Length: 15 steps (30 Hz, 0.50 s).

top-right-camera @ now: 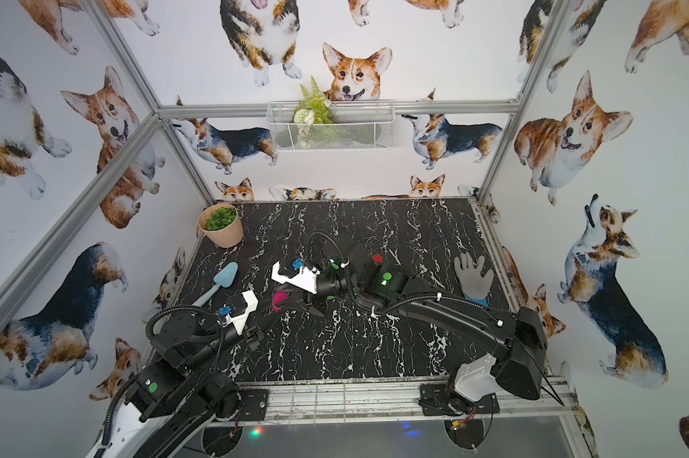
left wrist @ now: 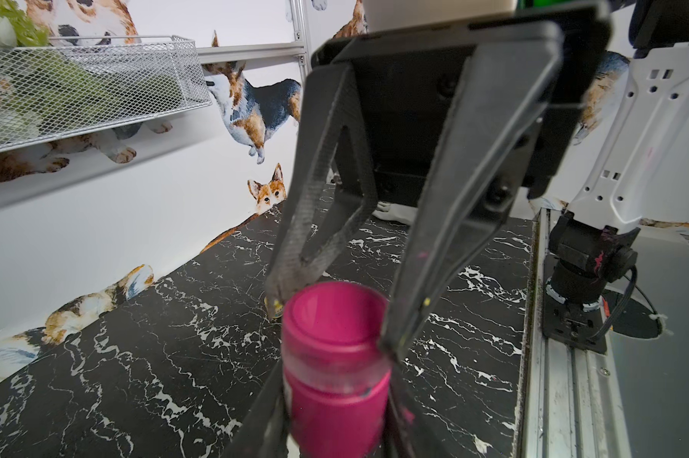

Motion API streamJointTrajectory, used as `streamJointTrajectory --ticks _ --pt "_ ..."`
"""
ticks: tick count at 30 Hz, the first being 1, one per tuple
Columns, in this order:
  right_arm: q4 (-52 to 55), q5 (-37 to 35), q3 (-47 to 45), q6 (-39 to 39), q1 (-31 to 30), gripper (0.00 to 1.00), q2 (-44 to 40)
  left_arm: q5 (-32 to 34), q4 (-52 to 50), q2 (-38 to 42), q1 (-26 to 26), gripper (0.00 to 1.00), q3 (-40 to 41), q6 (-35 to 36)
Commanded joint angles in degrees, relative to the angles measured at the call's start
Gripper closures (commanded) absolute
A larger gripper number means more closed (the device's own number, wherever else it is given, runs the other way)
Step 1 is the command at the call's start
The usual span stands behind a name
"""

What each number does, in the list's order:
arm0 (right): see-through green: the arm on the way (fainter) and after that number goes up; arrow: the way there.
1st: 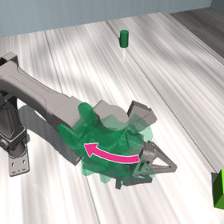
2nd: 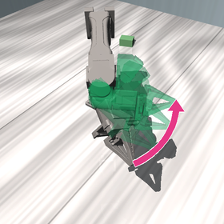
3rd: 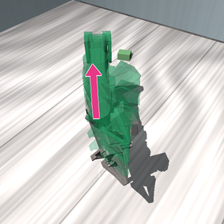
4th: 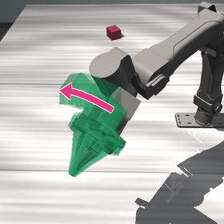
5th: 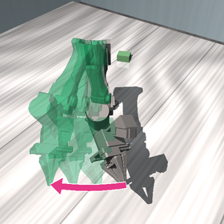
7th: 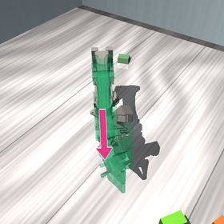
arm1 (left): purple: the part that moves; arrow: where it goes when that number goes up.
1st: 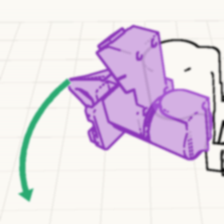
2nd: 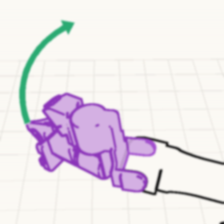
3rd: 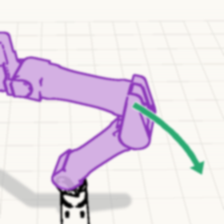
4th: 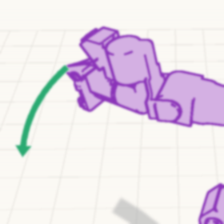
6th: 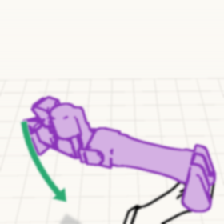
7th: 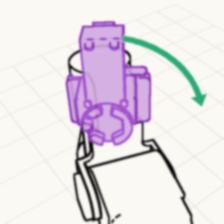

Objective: Close the paint jar lid
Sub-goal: Screw the lid onto the paint jar.

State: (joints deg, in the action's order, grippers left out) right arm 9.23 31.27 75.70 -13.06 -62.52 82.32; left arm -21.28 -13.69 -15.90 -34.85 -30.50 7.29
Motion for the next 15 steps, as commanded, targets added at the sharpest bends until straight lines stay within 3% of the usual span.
streamJointTrajectory --ticks 1,9,15 --pt "-0.1 -0.7 0.6 0.1 0.0 0.62 0.5 -0.4 1.9 0.1 0.0 0.76 -0.5 0.5" --pt "0.3 -0.4 0.6 0.5 0.0 0.73 0.3 0.0 1.9 0.3 0.0 0.76 -0.5 0.5" --pt "-0.9 -0.7 -0.3 2.6 0.0 0.74 0.7 2.9 2.4 1.4 0.0 0.76 -0.5 0.7"
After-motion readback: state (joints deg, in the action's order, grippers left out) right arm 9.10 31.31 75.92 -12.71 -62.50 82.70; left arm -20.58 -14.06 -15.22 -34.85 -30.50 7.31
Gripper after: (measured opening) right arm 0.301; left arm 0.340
